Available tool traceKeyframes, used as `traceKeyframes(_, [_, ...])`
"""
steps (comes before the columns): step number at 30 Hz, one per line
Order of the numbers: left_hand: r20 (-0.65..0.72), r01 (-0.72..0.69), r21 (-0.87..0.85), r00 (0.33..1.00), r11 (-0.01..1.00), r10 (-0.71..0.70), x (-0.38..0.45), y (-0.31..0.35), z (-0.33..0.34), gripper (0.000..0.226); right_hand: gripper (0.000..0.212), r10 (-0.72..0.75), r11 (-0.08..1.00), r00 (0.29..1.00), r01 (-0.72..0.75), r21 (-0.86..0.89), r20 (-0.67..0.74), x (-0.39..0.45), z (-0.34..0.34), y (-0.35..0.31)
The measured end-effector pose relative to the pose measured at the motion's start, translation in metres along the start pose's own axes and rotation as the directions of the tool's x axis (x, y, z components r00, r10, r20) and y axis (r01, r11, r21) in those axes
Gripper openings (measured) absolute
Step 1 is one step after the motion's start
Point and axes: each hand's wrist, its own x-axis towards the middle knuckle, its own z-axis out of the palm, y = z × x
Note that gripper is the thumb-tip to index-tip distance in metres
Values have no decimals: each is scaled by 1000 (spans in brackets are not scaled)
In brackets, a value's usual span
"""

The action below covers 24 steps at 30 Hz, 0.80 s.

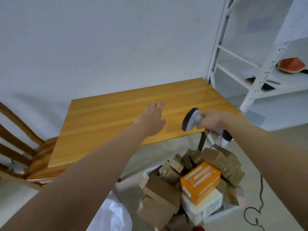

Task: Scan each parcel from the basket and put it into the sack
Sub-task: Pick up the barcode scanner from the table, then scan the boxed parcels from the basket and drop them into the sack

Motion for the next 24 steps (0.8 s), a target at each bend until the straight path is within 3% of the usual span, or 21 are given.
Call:
traceKeyframes(6, [25, 63, -22, 998, 998, -62, -57, -46, 5, 64, 32, -20, 1000, 994, 18, 14, 106, -21, 65, -22])
traceKeyframes(14, [146, 208, -49, 969, 977, -199, -99, -93, 55, 63, 26, -56, 995, 993, 46, 91, 108, -6, 118, -8])
traceKeyframes(24, [266, 341, -58, 911, 938, -314, -104, -84, 153, 61, 25, -109, 990, 991, 100, 102, 84, 46, 161, 68])
